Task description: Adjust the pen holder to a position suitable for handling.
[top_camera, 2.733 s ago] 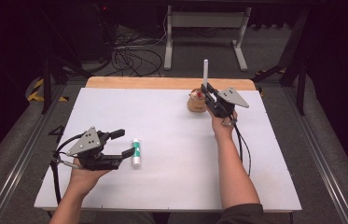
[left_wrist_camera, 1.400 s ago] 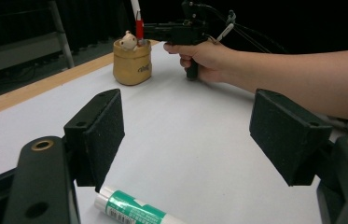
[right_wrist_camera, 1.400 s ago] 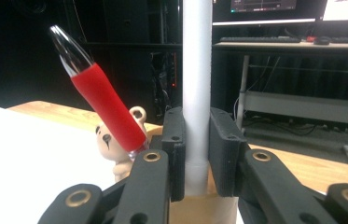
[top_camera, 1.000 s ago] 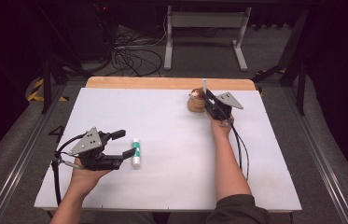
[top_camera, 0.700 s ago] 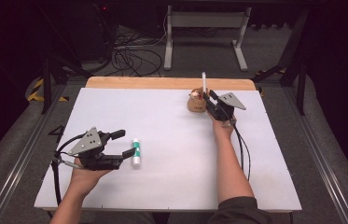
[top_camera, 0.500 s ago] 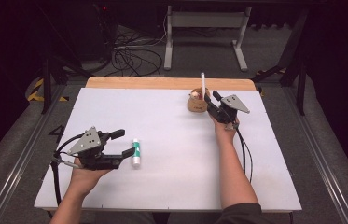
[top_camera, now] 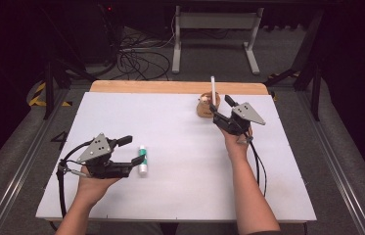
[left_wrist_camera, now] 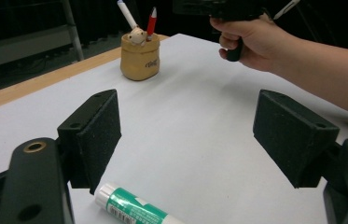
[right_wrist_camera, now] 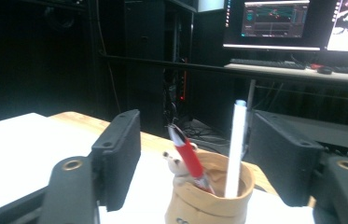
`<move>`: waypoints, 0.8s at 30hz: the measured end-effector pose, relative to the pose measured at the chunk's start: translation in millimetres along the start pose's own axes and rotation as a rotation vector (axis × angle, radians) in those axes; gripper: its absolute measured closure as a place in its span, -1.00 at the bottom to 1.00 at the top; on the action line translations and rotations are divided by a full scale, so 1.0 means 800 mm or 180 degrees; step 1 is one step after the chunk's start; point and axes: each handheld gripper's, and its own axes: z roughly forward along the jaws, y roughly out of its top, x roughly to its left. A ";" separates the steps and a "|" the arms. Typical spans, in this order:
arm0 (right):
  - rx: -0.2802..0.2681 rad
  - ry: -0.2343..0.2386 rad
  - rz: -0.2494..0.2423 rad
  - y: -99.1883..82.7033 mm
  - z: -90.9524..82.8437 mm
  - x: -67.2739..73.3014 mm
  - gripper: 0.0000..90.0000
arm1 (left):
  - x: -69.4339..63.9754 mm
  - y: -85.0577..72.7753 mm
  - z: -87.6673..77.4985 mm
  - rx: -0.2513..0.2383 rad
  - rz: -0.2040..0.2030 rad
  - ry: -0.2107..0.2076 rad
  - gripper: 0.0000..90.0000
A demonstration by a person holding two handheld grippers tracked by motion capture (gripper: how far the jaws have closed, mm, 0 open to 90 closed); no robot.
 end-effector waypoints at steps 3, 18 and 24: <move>0.0046 0.0015 -0.0007 0.005 -0.007 0.008 -0.34 | -0.002 0.001 0.000 -0.0002 -0.0013 0.0031 -0.47; 0.0070 0.0356 0.0094 0.020 -0.044 0.034 -0.66 | -0.008 0.000 0.009 0.0055 -0.0059 0.0183 -0.58; 0.0080 0.0341 0.0095 0.020 -0.060 0.035 -0.76 | -0.015 0.000 0.014 0.0102 -0.0080 0.0332 -0.61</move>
